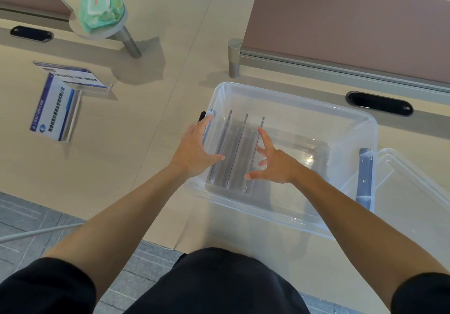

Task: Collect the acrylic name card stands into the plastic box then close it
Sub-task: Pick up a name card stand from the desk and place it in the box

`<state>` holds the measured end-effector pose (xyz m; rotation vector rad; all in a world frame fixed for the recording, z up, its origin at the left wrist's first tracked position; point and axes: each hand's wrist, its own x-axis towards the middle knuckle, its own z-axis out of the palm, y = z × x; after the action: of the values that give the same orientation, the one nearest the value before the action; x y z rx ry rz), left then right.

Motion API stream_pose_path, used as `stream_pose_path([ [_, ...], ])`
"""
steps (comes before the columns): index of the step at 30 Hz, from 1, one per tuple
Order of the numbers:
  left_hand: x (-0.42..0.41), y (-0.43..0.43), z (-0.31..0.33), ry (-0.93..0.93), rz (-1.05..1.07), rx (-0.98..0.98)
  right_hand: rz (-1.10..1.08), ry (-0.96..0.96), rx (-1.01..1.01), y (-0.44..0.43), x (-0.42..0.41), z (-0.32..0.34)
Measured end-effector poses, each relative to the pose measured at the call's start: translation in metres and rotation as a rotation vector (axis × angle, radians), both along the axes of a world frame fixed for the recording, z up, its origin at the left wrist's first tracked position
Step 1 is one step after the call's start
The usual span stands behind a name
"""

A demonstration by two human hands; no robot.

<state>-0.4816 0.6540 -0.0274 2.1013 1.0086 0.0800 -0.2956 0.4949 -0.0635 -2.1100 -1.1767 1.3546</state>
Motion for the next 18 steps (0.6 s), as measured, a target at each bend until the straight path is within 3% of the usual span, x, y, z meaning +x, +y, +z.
stream_pose_path([
  [18, 0.0005, -0.0002, -0.0003, 0.007, -0.001, 0.007, -0.001, -0.008, 0.001, -0.0021, -0.0006, -0.0008],
])
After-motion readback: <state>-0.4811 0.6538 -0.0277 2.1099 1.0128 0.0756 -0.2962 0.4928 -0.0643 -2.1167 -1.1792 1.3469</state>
